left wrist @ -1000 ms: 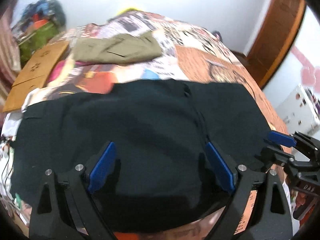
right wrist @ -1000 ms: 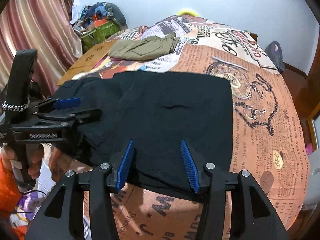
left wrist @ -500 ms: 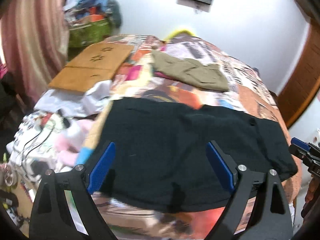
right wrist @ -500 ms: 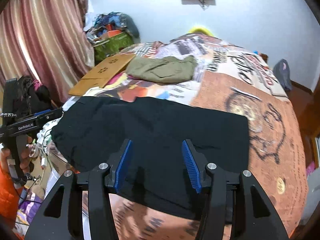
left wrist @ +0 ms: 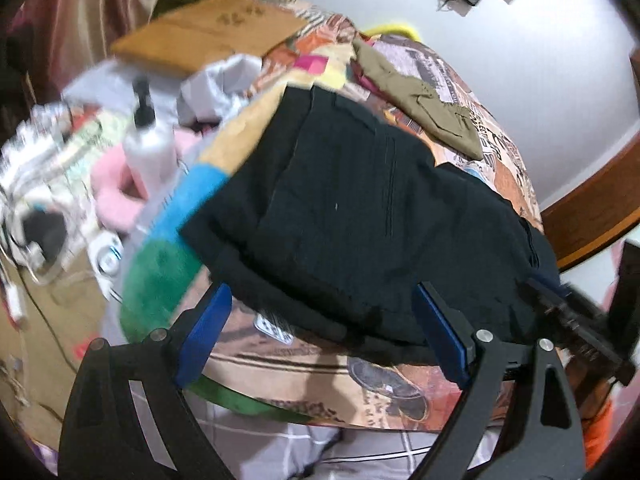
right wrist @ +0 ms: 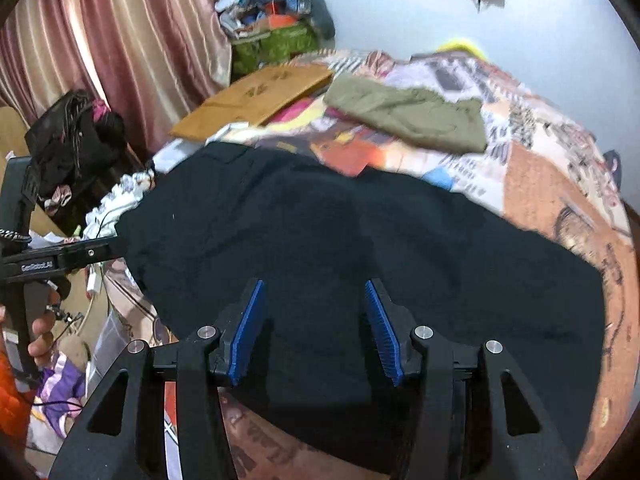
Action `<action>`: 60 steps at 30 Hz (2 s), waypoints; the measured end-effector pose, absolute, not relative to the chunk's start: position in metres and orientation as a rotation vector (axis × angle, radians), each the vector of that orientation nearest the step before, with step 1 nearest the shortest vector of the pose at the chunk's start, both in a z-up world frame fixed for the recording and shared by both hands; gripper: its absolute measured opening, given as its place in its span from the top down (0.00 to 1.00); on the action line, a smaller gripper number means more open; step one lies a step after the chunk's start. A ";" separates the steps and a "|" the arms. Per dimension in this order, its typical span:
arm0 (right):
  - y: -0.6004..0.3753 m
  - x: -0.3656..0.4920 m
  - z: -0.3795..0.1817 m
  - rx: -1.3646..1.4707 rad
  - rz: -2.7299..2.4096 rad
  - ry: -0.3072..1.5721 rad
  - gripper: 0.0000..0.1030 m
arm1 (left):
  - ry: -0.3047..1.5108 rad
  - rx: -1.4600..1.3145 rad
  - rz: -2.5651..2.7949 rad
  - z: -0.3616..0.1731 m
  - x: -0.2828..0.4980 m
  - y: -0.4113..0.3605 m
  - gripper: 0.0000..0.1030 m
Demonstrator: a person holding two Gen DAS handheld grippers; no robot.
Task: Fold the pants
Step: 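Lay the pants flap down and open the right gripper, then grasp the black pants edge with the left gripper and lift it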
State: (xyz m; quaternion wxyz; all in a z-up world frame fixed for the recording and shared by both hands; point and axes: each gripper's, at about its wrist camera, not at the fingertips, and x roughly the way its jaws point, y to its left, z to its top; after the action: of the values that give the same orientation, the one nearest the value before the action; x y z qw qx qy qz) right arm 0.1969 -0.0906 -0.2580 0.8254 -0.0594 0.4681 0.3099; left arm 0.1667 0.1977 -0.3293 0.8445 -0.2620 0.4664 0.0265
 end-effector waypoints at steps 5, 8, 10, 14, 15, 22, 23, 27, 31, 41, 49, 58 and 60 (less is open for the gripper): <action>-0.082 0.195 -0.274 -0.166 0.651 1.023 0.52 | 0.972 -0.601 0.035 -0.335 0.172 0.197 0.07; -0.078 0.193 -0.274 -0.185 0.654 1.026 0.48 | 0.969 -0.614 0.035 -0.337 0.176 0.198 0.06; -0.076 0.193 -0.275 -0.194 0.656 1.027 0.47 | 0.960 -0.626 0.039 -0.339 0.180 0.199 0.06; -0.076 0.192 -0.276 -0.188 0.656 1.023 0.47 | 0.932 -0.616 0.064 -0.344 0.188 0.200 0.09; -0.076 0.193 -0.276 -0.188 0.658 1.024 0.47 | 0.932 -0.593 0.082 -0.345 0.191 0.199 0.14; -0.075 0.194 -0.276 -0.182 0.670 1.026 0.47 | 0.922 -0.379 0.199 -0.339 0.199 0.181 0.55; -0.075 0.194 -0.276 -0.180 0.670 1.026 0.47 | 0.914 -0.359 0.197 -0.336 0.198 0.179 0.57; -0.076 0.196 -0.274 -0.163 0.676 1.034 0.47 | 0.877 -0.302 0.186 -0.322 0.195 0.174 0.66; -0.084 0.199 -0.265 -0.112 0.687 1.040 0.48 | 0.825 -0.242 0.165 -0.293 0.196 0.166 0.70; -0.164 0.200 -0.210 0.010 0.565 0.877 0.48 | 0.690 -0.145 0.082 -0.228 0.206 0.129 0.72; -0.242 0.195 -0.225 -0.023 0.345 0.899 0.47 | 0.631 -0.071 0.016 -0.192 0.223 0.087 0.72; -0.261 0.187 -0.271 0.054 0.322 0.975 0.43 | 0.627 -0.021 -0.087 -0.174 0.250 0.031 0.75; -0.260 0.188 -0.270 0.057 0.327 0.971 0.43 | 0.627 -0.010 -0.108 -0.170 0.257 0.016 0.76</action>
State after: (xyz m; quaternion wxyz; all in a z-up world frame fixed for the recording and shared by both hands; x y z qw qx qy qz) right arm 0.1878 -0.2595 -0.2696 0.8712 0.0272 0.4645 0.1564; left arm 0.2567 0.0158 -0.1703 0.9497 -0.0051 0.3084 -0.0533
